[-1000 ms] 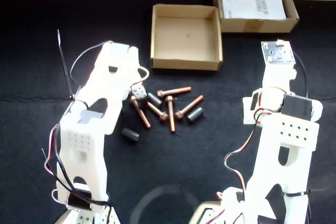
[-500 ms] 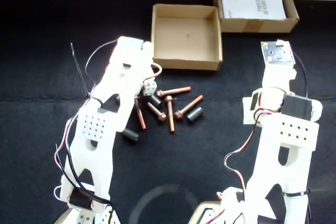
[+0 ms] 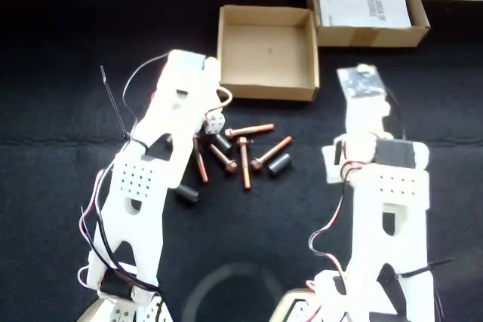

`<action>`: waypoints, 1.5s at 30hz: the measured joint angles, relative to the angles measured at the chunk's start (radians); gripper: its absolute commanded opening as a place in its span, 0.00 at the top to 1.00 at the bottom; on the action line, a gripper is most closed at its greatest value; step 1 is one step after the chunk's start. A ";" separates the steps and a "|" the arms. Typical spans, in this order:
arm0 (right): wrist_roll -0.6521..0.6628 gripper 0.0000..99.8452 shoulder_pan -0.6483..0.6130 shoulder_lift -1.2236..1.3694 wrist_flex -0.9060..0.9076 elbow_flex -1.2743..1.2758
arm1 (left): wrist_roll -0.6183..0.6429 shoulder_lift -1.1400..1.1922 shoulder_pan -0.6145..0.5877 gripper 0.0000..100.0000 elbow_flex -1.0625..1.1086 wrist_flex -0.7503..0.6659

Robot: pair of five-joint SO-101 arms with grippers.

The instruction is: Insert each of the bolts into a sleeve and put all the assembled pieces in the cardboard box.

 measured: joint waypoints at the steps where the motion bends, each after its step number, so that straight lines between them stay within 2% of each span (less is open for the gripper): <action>1: 0.000 0.99 -0.011 0.000 -0.028 0.000 | -0.018 -0.011 -0.005 0.99 0.000 -0.006; 7: -0.006 0.99 -0.087 0.000 -0.143 0.005 | -0.095 -0.117 -0.011 0.99 0.000 -0.009; 12: -0.114 0.99 -0.130 0.000 -0.199 0.009 | -0.167 -0.215 -0.009 0.99 0.000 -0.009; 15: -0.133 0.99 -0.149 0.000 -0.235 0.009 | -0.198 -0.270 -0.009 0.99 0.000 -0.003; 20: -0.140 0.99 -0.204 0.000 -0.302 0.018 | -0.245 -0.345 -0.009 0.99 0.000 0.011; 28: -0.140 0.99 -0.298 0.044 -0.546 0.121 | -0.338 -0.491 -0.009 0.99 0.000 0.023; 33: -0.140 0.99 -0.347 0.110 -0.594 0.123 | -0.370 -0.583 -0.011 0.99 0.006 0.026; 41: -0.140 0.99 -0.436 0.236 -0.712 0.121 | -0.374 -0.763 -0.018 0.99 0.218 0.018; 45: -0.140 0.99 -0.483 0.288 -0.830 0.121 | -0.428 -0.913 -0.026 0.99 0.387 -0.086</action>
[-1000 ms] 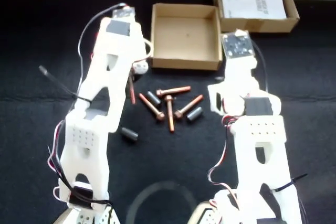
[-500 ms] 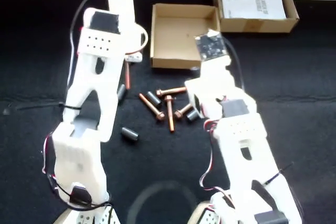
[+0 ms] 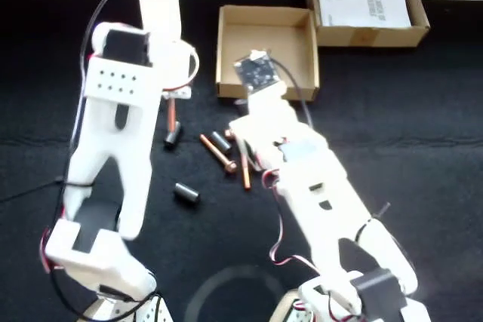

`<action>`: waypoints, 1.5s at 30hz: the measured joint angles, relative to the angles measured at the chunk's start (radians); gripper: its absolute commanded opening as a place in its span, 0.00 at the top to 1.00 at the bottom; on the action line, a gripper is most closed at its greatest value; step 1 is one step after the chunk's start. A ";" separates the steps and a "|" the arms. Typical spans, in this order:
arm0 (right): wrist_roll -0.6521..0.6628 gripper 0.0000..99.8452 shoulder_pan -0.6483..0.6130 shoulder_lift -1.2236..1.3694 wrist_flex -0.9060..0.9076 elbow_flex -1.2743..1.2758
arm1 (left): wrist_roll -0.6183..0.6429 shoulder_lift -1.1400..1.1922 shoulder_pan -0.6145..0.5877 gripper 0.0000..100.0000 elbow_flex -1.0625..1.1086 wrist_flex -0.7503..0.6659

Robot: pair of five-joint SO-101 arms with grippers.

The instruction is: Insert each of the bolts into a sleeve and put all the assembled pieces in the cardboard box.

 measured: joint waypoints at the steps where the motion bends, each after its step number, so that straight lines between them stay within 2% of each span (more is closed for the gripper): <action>1: 0.000 0.99 -0.011 0.003 -0.020 0.000 | -0.012 -0.048 -0.008 0.99 0.057 -0.040; 5: -0.014 0.99 -0.055 0.011 -0.058 0.000 | -0.061 -0.273 -0.055 0.99 0.347 -0.249; 11: -0.123 0.99 -0.094 0.012 -0.061 0.000 | -0.071 -0.606 -0.101 0.99 0.859 -0.611; 15: -0.133 0.99 -0.132 0.012 -0.061 0.000 | -0.069 -0.721 -0.100 0.99 1.069 -0.764; 21: -0.133 0.99 -0.212 0.012 -0.061 0.000 | -0.064 -0.732 -0.100 0.99 1.128 -0.816; 26: -0.204 0.99 -0.249 0.012 -0.061 0.000 | 0.029 -0.736 -0.100 0.99 1.142 -0.898; 37: -0.218 0.99 -0.249 0.012 -0.061 0.000 | 0.063 -0.740 -0.100 0.99 1.367 -1.272; 45: -0.218 0.99 -0.249 0.012 -0.061 0.000 | 0.064 -0.740 -0.069 0.99 1.392 -1.393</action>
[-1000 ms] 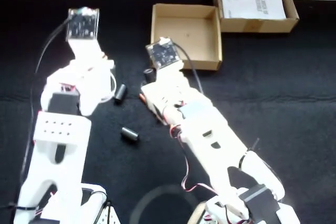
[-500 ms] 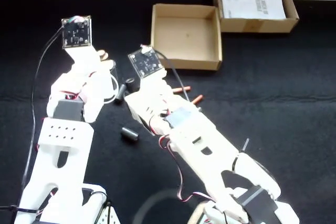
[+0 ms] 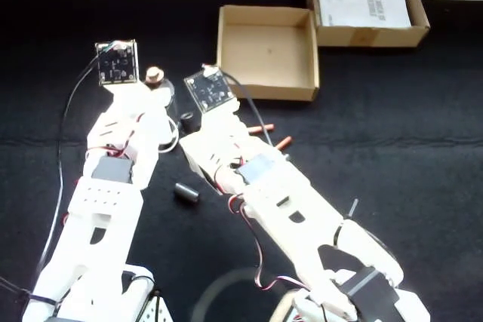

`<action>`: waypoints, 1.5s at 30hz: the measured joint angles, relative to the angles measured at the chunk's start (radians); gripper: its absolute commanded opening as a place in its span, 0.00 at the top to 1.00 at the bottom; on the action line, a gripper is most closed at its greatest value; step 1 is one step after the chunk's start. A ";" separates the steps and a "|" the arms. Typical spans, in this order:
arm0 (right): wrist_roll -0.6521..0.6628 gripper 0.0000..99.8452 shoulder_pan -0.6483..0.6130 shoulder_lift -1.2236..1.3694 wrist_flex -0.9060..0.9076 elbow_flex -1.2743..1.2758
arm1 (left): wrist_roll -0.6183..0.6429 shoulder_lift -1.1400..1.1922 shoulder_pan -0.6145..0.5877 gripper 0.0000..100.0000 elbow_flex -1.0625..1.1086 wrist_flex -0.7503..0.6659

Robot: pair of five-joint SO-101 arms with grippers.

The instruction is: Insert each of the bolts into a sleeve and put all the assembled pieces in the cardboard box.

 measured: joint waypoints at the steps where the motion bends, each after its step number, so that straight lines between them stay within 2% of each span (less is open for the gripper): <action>1: 0.000 0.99 0.000 0.000 0.000 0.000 | 0.000 0.000 0.002 0.99 0.000 -0.012; 12: 0.000 0.99 -0.023 0.003 0.000 0.000 | 0.000 0.000 0.077 0.99 0.000 -0.029; 21: 0.000 0.99 0.069 0.005 0.000 0.000 | 0.003 0.000 0.075 0.99 0.000 -0.011; 28: 0.000 0.99 0.078 0.006 0.000 0.000 | 0.006 0.000 0.075 0.99 0.000 0.034; 37: 0.000 0.99 0.094 0.006 -0.219 0.130 | 0.006 0.000 0.075 0.99 0.000 0.034; 45: 0.000 0.99 0.097 0.006 -0.250 0.158 | 0.006 0.000 0.075 0.99 -0.046 0.034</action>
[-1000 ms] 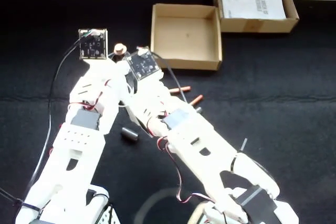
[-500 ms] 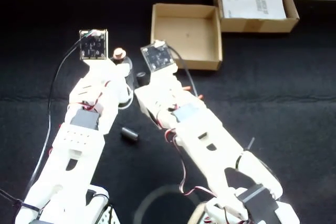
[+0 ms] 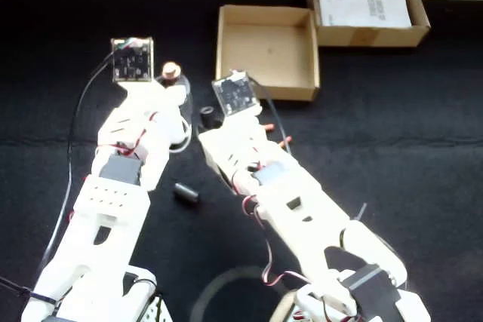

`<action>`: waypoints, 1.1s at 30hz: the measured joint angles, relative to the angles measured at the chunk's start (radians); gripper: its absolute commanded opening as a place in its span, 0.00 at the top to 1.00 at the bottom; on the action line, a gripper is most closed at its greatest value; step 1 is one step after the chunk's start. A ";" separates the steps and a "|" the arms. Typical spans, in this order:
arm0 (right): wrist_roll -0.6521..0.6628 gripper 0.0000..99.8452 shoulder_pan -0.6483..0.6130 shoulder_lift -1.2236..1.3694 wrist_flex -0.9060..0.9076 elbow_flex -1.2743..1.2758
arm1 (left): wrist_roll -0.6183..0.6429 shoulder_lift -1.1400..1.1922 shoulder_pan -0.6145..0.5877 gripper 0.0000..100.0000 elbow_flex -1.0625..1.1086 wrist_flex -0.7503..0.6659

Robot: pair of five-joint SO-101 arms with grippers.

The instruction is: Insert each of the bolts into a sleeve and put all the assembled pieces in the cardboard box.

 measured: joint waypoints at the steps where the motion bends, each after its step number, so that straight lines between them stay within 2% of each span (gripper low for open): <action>1: 0.000 0.99 0.000 0.000 -0.012 0.003 | 0.000 0.000 0.000 0.99 -0.008 0.000; 6: 0.000 0.99 0.000 0.003 -0.121 0.041 | 0.000 0.029 0.035 0.99 -0.043 0.000; 15: 0.000 0.99 0.000 0.003 -0.474 0.227 | 0.000 0.054 0.048 0.99 -0.048 0.002; 33: 0.000 0.99 -0.017 0.003 -0.810 0.454 | 0.000 0.054 0.066 0.99 -0.048 0.002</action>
